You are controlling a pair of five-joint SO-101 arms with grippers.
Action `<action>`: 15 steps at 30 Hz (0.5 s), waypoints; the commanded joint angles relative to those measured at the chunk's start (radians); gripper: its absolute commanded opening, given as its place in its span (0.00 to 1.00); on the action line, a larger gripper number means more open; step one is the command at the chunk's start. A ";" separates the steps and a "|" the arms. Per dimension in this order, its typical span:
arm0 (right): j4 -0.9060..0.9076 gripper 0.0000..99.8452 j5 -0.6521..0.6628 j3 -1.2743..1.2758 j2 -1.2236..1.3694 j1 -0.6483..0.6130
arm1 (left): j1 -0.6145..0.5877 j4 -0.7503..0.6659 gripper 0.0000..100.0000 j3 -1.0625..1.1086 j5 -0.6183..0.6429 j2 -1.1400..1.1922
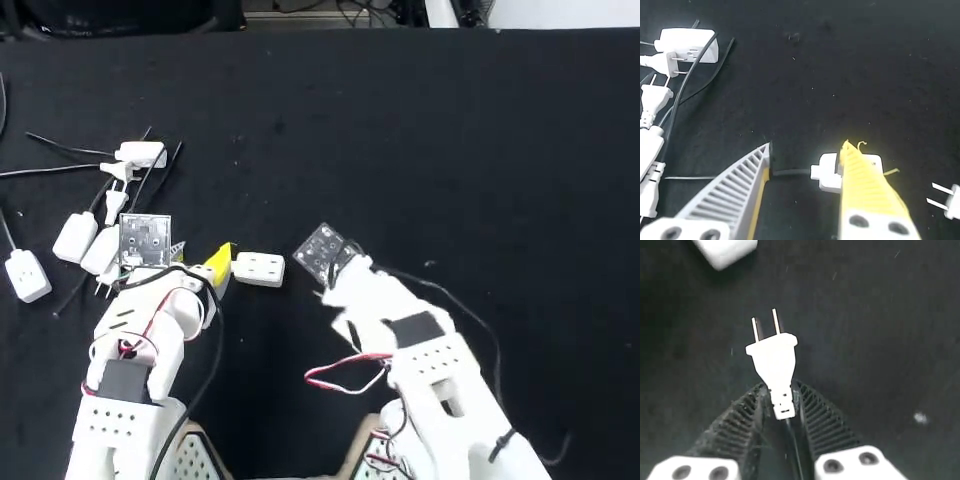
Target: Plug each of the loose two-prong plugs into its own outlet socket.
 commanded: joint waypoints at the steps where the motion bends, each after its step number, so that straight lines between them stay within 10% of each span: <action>1: 0.028 0.01 0.071 -0.088 0.104 0.078 | -0.008 -0.006 0.22 -0.005 -0.003 -0.012; 15: 0.420 0.14 0.078 -0.489 0.512 0.083 | -0.007 -0.014 0.22 0.018 0.000 -0.014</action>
